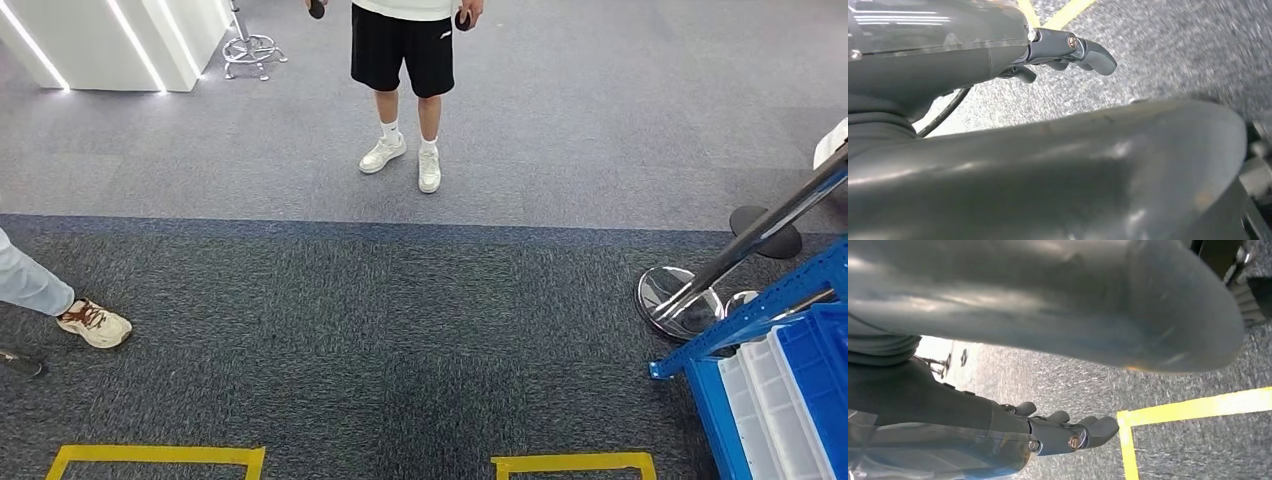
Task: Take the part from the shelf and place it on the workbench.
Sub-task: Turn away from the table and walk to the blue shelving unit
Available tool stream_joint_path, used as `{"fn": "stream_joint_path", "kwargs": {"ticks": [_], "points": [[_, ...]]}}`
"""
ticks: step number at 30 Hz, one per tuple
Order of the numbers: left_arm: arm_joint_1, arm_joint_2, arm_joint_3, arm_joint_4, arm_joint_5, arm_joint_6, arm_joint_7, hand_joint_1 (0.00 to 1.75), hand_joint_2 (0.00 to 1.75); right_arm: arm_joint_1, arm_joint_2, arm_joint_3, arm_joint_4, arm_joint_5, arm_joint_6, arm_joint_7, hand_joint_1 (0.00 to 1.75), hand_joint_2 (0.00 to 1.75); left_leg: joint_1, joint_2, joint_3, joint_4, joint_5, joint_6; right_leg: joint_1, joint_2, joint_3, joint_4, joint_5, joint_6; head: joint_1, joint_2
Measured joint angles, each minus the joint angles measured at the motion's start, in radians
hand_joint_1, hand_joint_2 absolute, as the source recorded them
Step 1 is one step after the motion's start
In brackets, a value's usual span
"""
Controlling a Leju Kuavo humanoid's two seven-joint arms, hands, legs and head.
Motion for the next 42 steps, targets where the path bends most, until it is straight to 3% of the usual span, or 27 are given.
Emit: {"fn": "stream_joint_path", "kwargs": {"ticks": [2,3,5,7,8,10,11,12,13,14,16,17,19,21,23,25,26,27,28,29,31,33,34,36,38,40,42], "points": [[-0.001,0.0,0.0,0.0,0.0,0.001,0.0,0.0,0.0,-0.003,0.0,0.0,0.0,0.0,0.002,0.0,0.0,0.0,-0.001,0.014,-0.001,0.01,-0.011,-0.014,0.001,-0.026,0.059,-0.109,0.035,-0.005,0.0,0.0],[-0.002,0.0,-0.001,0.0,-0.001,0.002,0.001,0.0,0.0,-0.004,0.001,0.0,0.0,0.0,0.003,0.001,0.0,0.0,-0.003,0.02,0.0,0.013,-0.015,-0.02,0.004,-0.032,0.071,-0.133,0.037,-0.012,-0.001,0.0],[-0.005,0.0,-0.001,0.0,-0.001,0.002,0.001,0.0,0.0,-0.003,0.001,0.0,0.0,0.001,0.005,0.002,0.0,0.0,-0.003,0.031,0.005,0.013,-0.02,-0.031,0.008,-0.02,0.071,-0.137,0.035,-0.029,-0.003,0.0],[-0.008,0.0,-0.002,0.0,-0.001,0.003,0.001,0.0,0.0,-0.002,0.001,0.0,0.001,0.002,0.006,0.003,0.0,0.0,0.002,0.018,0.004,0.031,-0.037,-0.042,0.008,-0.006,0.071,-0.141,0.038,-0.041,-0.003,0.0],[-0.007,0.0,-0.003,0.0,0.0,0.003,0.001,0.0,0.0,-0.003,0.001,0.0,0.001,0.003,0.007,0.003,0.0,0.0,0.005,0.0,-0.01,0.066,-0.061,-0.046,0.007,0.001,0.071,-0.143,0.041,-0.047,-0.004,0.0],[-0.004,0.0,-0.004,0.0,0.001,0.003,0.002,0.0,0.0,-0.005,0.001,0.0,0.001,0.006,0.009,0.002,0.0,0.0,0.007,-0.037,-0.066,0.19,-0.129,-0.05,0.009,0.017,0.069,-0.144,0.043,-0.055,-0.005,0.0],[-0.002,0.0,-0.004,0.0,0.001,0.003,0.003,0.0,0.0,-0.006,0.001,0.0,0.001,0.008,0.01,0.002,0.0,0.0,0.008,-0.044,-0.097,0.254,-0.153,-0.051,0.011,0.027,0.068,-0.143,0.043,-0.057,-0.005,0.0],[0.0,0.0,-0.004,0.0,0.001,0.004,0.003,0.0,0.0,-0.005,0.001,0.0,0.001,0.011,0.012,0.002,0.0,0.0,0.008,-0.048,-0.117,0.294,-0.16,-0.049,0.013,0.037,0.068,-0.143,0.044,-0.057,-0.005,0.0],[0.002,0.0,-0.004,0.0,0.002,0.004,0.004,0.0,0.0,-0.005,0.001,0.0,0.001,0.012,0.013,0.002,0.0,0.0,0.007,-0.05,-0.122,0.299,-0.147,-0.046,0.015,0.048,0.068,-0.143,0.044,-0.058,-0.005,0.0],[0.002,0.0,-0.004,0.0,0.002,0.004,0.005,0.0,0.0,-0.005,0.001,0.0,0.002,0.013,0.014,0.002,0.0,0.0,0.007,-0.053,-0.109,0.265,-0.116,-0.042,0.017,0.059,0.07,-0.143,0.044,-0.058,-0.005,0.0],[0.002,0.0,-0.004,0.0,0.003,0.005,0.006,0.0,0.0,-0.005,0.003,0.0,0.002,0.015,0.015,0.003,0.0,0.0,0.004,-0.087,-0.052,0.13,-0.042,-0.029,0.017,0.079,0.073,-0.143,0.044,-0.056,-0.005,0.0],[0.003,0.001,-0.004,0.0,0.004,0.005,0.007,0.0,0.0,-0.006,0.005,0.0,0.002,0.015,0.015,0.003,0.0,0.0,0.003,-0.108,-0.029,0.072,-0.02,-0.025,0.017,0.088,0.071,-0.142,0.045,-0.053,-0.005,0.0],[0.002,0.001,-0.004,0.0,0.004,0.005,0.008,0.0,0.0,-0.007,0.007,0.0,0.002,0.015,0.015,0.003,0.0,0.0,-0.001,-0.132,-0.014,0.024,-0.009,-0.02,0.012,0.105,0.064,-0.143,0.05,-0.043,-0.004,0.0],[0.001,0.001,-0.004,0.0,0.004,0.006,0.008,0.0,0.0,-0.005,0.008,0.0,0.003,0.015,0.016,0.003,0.0,0.0,-0.002,-0.116,-0.01,0.01,0.0,-0.013,0.008,0.113,0.059,-0.147,0.055,-0.031,-0.004,0.0],[0.0,0.001,-0.004,0.0,0.004,0.006,0.009,0.0,0.0,-0.005,0.008,0.0,0.004,0.015,0.015,0.003,0.0,0.0,0.001,-0.095,-0.001,-0.011,0.014,-0.002,0.011,0.078,0.045,-0.12,0.034,-0.024,-0.003,0.0],[0.002,0.0,-0.004,0.0,0.004,0.006,0.008,0.0,0.0,-0.007,0.008,0.0,0.004,0.017,0.015,0.003,0.0,0.0,0.001,-0.069,0.002,-0.022,0.02,0.005,0.012,0.034,-0.004,-0.017,-0.027,-0.018,-0.001,0.0],[0.003,0.0,-0.004,0.0,0.005,0.007,0.008,0.0,0.0,-0.007,0.008,0.0,0.004,0.017,0.015,0.003,0.0,0.0,0.0,-0.055,0.001,-0.022,0.02,0.006,0.01,0.027,-0.035,0.048,-0.058,-0.015,-0.001,0.0],[0.005,0.0,-0.004,0.0,0.005,0.007,0.008,0.0,0.0,-0.007,0.008,0.0,0.004,0.018,0.016,0.003,0.0,0.0,-0.001,-0.042,0.001,-0.022,0.019,0.006,0.008,0.025,-0.058,0.097,-0.073,-0.01,-0.001,0.0],[0.005,0.0,-0.004,0.0,0.006,0.008,0.008,0.0,0.0,-0.006,0.008,0.0,0.004,0.019,0.016,0.003,0.0,0.0,-0.001,-0.031,0.001,-0.021,0.018,0.005,0.005,0.022,-0.066,0.114,-0.071,-0.006,-0.001,0.0],[0.005,0.0,-0.004,0.0,0.006,0.008,0.008,0.0,0.0,-0.005,0.007,0.0,0.004,0.019,0.016,0.003,0.0,0.0,0.0,-0.021,0.001,-0.019,0.016,0.003,0.002,0.019,-0.052,0.091,-0.049,-0.003,-0.001,0.0],[0.004,0.0,-0.004,0.0,0.007,0.008,0.008,0.0,0.0,-0.006,0.006,0.0,0.004,0.02,0.016,0.004,0.0,0.0,0.002,-0.004,0.003,-0.011,0.008,-0.005,-0.001,-0.009,0.019,-0.04,0.011,0.001,-0.001,0.0],[0.003,-0.001,-0.004,0.0,0.006,0.01,0.009,0.0,0.0,-0.009,0.006,0.0,0.004,0.02,0.016,0.005,0.0,0.0,-0.001,0.009,0.002,0.001,-0.004,-0.018,0.002,-0.035,0.07,-0.137,0.042,-0.007,-0.002,0.0],[0.002,-0.001,-0.004,0.0,0.006,0.01,0.01,0.0,0.0,-0.01,0.006,0.0,0.004,0.02,0.016,0.006,0.0,0.0,-0.003,0.015,0.003,0.005,-0.008,-0.024,0.005,-0.039,0.075,-0.149,0.041,-0.014,-0.003,0.0],[-0.001,-0.001,-0.004,0.0,0.006,0.011,0.012,0.0,0.0,-0.01,0.006,0.0,0.004,0.02,0.016,0.007,0.0,0.0,-0.002,0.024,0.007,0.006,-0.014,-0.035,0.007,-0.023,0.073,-0.148,0.042,-0.026,-0.003,0.0],[-0.003,-0.001,-0.004,0.0,0.005,0.011,0.012,0.0,0.0,-0.01,0.006,0.0,0.005,0.02,0.017,0.007,0.0,0.0,0.003,0.002,-0.002,0.036,-0.039,-0.046,0.005,-0.009,0.073,-0.152,0.046,-0.039,-0.004,0.0],[-0.002,-0.001,-0.004,0.0,0.005,0.011,0.013,0.0,0.0,-0.012,0.006,0.0,0.005,0.02,0.017,0.006,0.0,0.0,0.007,-0.034,-0.048,0.141,-0.101,-0.053,0.004,0.006,0.072,-0.154,0.049,-0.048,-0.005,0.0],[0.001,-0.001,-0.004,0.0,0.005,0.011,0.014,0.0,0.0,-0.012,0.006,0.0,0.005,0.021,0.018,0.006,0.0,0.0,0.008,-0.048,-0.109,0.27,-0.152,-0.055,0.008,0.025,0.07,-0.153,0.05,-0.052,-0.005,0.0]]}}
